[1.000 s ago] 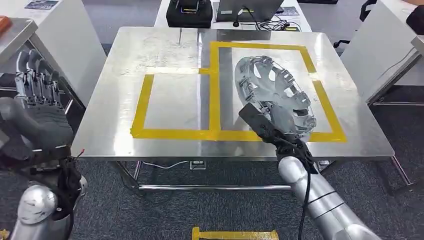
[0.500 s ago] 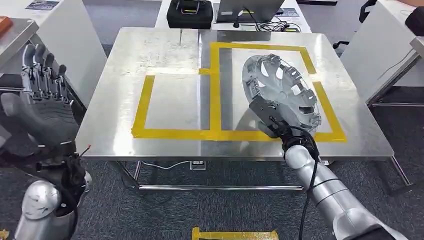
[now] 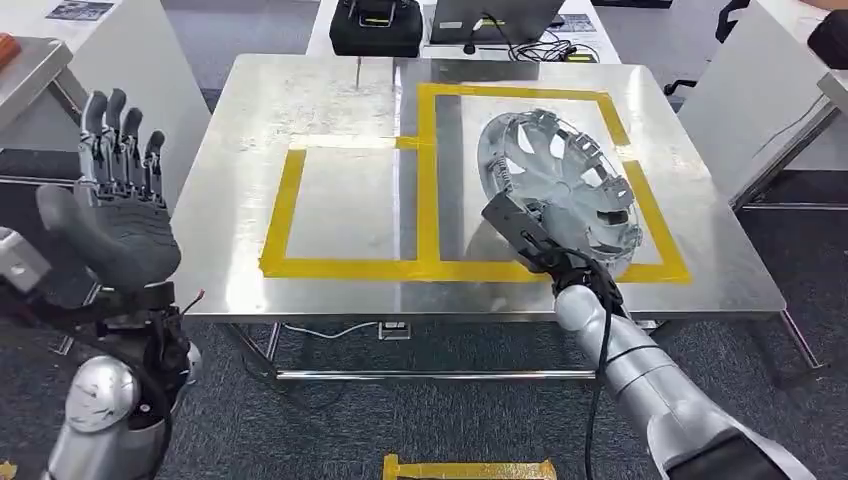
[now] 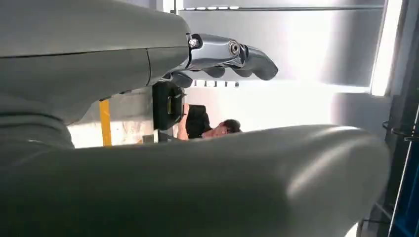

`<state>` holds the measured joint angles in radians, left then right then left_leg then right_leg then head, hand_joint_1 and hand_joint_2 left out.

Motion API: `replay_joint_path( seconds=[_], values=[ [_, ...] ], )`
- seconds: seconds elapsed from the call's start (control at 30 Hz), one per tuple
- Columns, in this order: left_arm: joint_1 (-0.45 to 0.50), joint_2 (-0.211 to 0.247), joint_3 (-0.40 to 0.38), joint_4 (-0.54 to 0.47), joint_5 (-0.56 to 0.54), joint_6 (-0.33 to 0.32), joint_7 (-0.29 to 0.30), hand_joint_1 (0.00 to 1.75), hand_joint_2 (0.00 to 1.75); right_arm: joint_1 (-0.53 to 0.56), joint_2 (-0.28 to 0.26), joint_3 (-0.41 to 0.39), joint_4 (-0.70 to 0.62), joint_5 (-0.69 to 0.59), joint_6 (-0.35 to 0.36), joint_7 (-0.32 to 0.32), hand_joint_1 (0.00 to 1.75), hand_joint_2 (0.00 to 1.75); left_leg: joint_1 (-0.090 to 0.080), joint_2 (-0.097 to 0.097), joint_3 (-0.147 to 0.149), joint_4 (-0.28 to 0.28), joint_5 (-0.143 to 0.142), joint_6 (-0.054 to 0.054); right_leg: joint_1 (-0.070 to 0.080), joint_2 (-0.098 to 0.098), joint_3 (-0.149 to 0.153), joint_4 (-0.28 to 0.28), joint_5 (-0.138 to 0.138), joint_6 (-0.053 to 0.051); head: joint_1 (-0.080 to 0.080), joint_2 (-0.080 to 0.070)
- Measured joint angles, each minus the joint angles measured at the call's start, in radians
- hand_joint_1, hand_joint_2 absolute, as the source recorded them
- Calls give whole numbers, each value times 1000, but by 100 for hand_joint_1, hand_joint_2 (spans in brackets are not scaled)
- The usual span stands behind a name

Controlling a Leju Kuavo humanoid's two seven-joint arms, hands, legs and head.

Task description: Take the parts from the cabinet and place them on the table.

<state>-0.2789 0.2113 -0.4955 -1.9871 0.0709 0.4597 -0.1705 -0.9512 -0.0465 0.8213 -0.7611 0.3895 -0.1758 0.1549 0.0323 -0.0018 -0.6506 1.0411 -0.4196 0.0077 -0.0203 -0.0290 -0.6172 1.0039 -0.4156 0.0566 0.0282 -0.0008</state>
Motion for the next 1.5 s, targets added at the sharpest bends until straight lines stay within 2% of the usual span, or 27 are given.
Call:
replay_joint_path(
  seconds=[0.2,0.5,0.77,0.83,0.87,0.9,0.93,0.97,1.1,1.5],
  values=[
    [-3,-11,-15,21,11,-6,-6,0,0,-27,34,0,26,1,-37,-31,175,175,0,1,0,0,0,0,0,2,-1,0,0,0,-1,0],
    [-15,-22,-32,55,28,-11,-23,0,0,-53,89,0,43,-26,-43,-67,175,175,0,1,0,-1,0,0,0,2,-1,1,0,0,-3,0],
    [-17,-22,-34,60,31,-12,-24,0,0,-59,101,0,44,-29,-43,-70,175,175,0,2,0,-1,0,0,0,3,-2,1,0,0,-3,0],
    [-30,-26,-41,77,38,-13,-35,0,0,-87,134,1,54,-41,-44,-80,175,175,0,2,0,-1,0,-1,0,3,-2,1,0,0,-4,0],
    [-31,-27,-41,80,39,-13,-38,0,0,-89,139,1,54,-41,-44,-81,61,175,0,2,0,-1,0,-1,0,3,-2,1,0,0,-5,0],
    [-31,-27,-42,82,39,-13,-39,0,0,-90,142,1,54,-41,-43,-80,0,175,0,2,0,-1,0,-1,0,3,-2,1,0,0,-5,0],
    [-31,-27,-42,84,39,-13,-39,0,0,-90,145,1,55,-41,-42,-79,0,175,0,2,0,-1,0,-1,0,3,-2,1,0,0,-5,0],
    [-31,-27,-43,84,39,-12,-40,0,0,-90,148,1,57,-41,-38,-76,0,0,0,2,0,-1,0,-1,0,3,-2,1,0,0,-5,0],
    [-30,-27,-43,85,39,-10,-39,0,0,-91,153,3,72,-54,-13,-57,0,0,0,2,0,-1,0,-1,0,3,-2,1,0,0,-5,0],
    [-27,-27,-44,84,37,-11,-39,0,0,-94,156,3,104,-74,-2,-45,0,0,0,2,0,-1,0,-1,0,2,-2,1,0,0,-6,0]
  ],
)
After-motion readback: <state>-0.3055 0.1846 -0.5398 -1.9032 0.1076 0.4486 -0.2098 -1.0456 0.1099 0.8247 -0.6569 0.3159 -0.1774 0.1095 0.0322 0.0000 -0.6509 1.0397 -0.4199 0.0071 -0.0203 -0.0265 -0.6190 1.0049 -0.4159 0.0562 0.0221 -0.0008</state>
